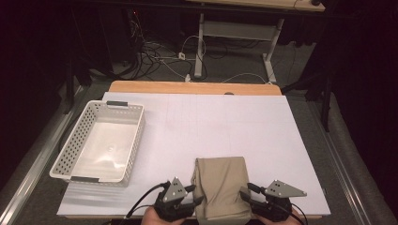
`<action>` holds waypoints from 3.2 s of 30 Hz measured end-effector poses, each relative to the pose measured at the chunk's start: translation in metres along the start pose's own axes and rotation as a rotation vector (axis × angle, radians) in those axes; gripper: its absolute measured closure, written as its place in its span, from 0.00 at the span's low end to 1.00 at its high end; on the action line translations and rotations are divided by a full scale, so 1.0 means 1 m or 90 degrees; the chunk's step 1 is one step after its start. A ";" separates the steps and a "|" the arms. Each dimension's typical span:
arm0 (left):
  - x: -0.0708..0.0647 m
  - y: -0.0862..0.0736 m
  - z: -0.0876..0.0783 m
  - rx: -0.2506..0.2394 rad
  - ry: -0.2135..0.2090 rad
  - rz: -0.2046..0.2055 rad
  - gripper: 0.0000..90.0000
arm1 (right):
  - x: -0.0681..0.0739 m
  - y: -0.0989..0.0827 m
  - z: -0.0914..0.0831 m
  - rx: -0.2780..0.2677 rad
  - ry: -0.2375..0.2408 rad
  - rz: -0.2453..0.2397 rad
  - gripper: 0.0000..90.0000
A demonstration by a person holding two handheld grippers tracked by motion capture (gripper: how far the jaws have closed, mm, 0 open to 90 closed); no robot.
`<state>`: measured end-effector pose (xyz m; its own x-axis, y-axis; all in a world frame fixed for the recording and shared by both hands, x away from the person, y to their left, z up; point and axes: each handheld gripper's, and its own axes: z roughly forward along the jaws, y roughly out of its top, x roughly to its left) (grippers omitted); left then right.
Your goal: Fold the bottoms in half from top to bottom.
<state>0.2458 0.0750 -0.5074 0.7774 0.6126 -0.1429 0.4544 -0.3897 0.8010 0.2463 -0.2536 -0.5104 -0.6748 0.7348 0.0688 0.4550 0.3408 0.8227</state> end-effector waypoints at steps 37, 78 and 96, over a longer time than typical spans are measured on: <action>0.057 0.039 0.053 0.088 0.060 -0.048 0.94 | -0.053 0.046 0.073 0.068 -0.039 0.033 0.97; 0.136 0.110 0.085 0.033 0.106 -0.073 0.54 | -0.124 0.138 0.109 -0.015 -0.108 0.040 0.58; 0.053 0.034 0.040 -0.024 0.044 -0.026 0.48 | -0.059 0.066 0.043 -0.020 -0.076 0.011 0.52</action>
<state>0.3198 0.0670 -0.5112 0.7258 0.6740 -0.1373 0.4681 -0.3378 0.8165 0.3414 -0.2493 -0.4847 -0.5928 0.8052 0.0172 0.4457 0.3102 0.8397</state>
